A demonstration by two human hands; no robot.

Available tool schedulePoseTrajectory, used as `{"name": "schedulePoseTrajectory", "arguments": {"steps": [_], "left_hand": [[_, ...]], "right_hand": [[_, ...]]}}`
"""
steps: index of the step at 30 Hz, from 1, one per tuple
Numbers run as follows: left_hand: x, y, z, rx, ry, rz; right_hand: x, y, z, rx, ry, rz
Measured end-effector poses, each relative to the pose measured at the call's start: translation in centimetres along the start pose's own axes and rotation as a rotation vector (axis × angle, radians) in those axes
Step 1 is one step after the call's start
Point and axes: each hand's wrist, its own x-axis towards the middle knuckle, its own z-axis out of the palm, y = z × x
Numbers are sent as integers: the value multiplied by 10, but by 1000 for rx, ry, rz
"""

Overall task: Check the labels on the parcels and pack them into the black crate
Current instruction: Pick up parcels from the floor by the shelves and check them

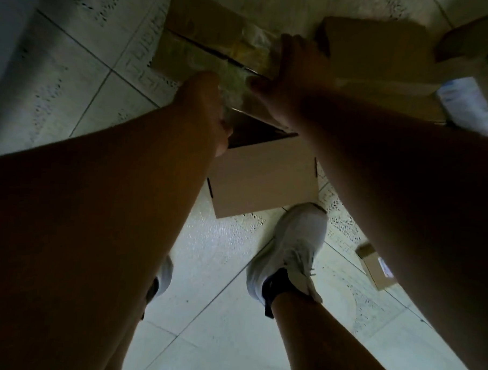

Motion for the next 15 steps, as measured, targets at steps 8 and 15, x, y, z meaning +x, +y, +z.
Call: {"name": "schedulePoseTrajectory", "arguments": {"steps": [8,15], "left_hand": [[-59,27,2,-8,-160,70],[-212,44,6,427,13,436]], "right_hand": [[-20,-29,-45,99,104,98],[-130,-67,-155,424,417,209]]}}
